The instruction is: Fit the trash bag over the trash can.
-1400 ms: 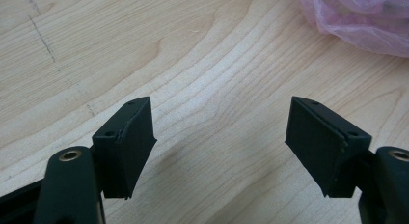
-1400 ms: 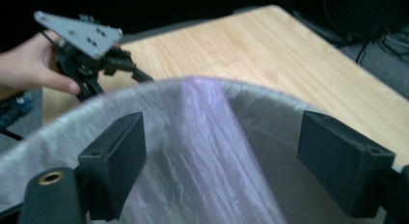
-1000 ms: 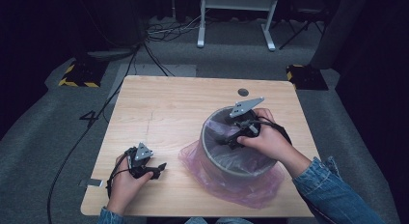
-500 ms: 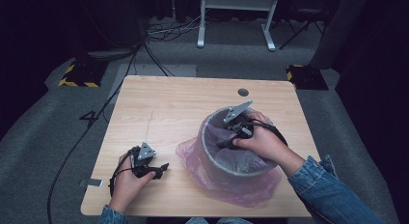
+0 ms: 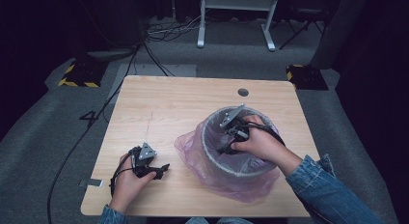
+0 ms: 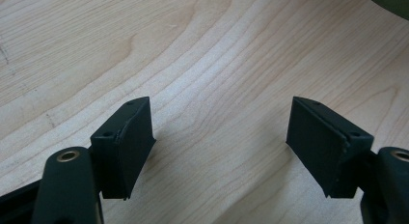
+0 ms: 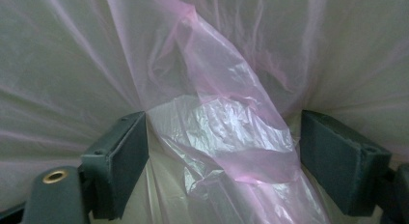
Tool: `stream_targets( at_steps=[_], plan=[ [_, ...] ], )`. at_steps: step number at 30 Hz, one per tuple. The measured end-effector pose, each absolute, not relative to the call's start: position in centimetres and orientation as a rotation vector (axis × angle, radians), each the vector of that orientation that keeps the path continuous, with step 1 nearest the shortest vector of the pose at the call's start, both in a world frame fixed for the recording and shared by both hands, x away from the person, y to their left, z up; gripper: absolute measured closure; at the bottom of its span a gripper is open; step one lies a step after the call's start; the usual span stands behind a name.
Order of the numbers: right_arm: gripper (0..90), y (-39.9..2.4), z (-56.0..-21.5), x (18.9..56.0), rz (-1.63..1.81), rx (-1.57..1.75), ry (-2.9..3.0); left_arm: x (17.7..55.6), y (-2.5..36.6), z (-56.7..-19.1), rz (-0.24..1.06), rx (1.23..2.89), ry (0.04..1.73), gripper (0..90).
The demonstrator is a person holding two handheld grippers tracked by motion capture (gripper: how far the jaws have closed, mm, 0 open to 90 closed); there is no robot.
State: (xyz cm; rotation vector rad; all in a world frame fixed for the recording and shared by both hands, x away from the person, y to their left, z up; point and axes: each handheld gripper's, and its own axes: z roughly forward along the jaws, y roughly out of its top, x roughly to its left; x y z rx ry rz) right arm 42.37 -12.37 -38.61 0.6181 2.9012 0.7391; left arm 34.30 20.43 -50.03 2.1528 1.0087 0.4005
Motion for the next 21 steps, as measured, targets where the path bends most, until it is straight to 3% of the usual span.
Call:
stream_targets(
  at_steps=[6, 15, 19, 21],
  plan=[
    [24.2, -13.2, -35.8, 42.1, 0.911, 0.636, 2.831, 34.5, 20.3, -50.2, 0.396, 2.159, 1.000, 24.4],
    [38.1, -14.9, -29.6, 40.0, 1.040, 0.553, 2.757, 34.4, 20.1, -50.1, 0.393, 2.158, 0.999, 24.0],
    [56.4, -16.0, -27.6, 38.6, 0.986, 0.454, 2.792, 34.4, 20.0, -50.2, 0.387, 2.161, 1.000, 24.0],
    [60.3, -16.4, -27.1, 37.9, 0.959, 0.437, 2.821, 34.4, 20.0, -50.2, 0.388, 2.166, 0.997, 23.8]
  ],
)
